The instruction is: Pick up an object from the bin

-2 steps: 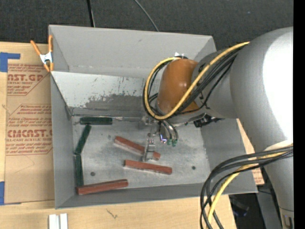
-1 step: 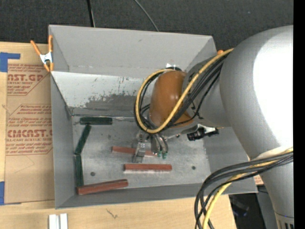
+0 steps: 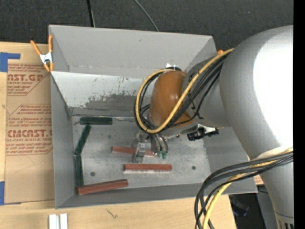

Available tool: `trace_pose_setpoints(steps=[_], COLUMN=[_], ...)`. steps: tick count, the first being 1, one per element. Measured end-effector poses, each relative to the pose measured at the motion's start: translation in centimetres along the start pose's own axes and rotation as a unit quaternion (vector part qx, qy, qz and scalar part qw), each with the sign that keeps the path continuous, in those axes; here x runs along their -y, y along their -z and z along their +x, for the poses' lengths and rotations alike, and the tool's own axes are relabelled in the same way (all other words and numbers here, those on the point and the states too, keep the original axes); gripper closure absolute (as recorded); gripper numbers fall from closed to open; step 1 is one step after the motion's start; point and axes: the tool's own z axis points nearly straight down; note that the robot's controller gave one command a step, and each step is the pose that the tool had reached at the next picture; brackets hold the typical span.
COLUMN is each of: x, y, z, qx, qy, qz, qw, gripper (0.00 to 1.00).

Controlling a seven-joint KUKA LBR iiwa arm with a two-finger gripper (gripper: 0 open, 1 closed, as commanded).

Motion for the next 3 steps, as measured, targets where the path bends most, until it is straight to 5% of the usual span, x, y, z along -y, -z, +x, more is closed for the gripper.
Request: trace_pose_setpoints(steps=[3], x=[0.0], y=[3.4], z=[0.1], qx=[-0.001], qy=[0.0], qz=[0.0], qw=[1.0], gripper=[1.0])
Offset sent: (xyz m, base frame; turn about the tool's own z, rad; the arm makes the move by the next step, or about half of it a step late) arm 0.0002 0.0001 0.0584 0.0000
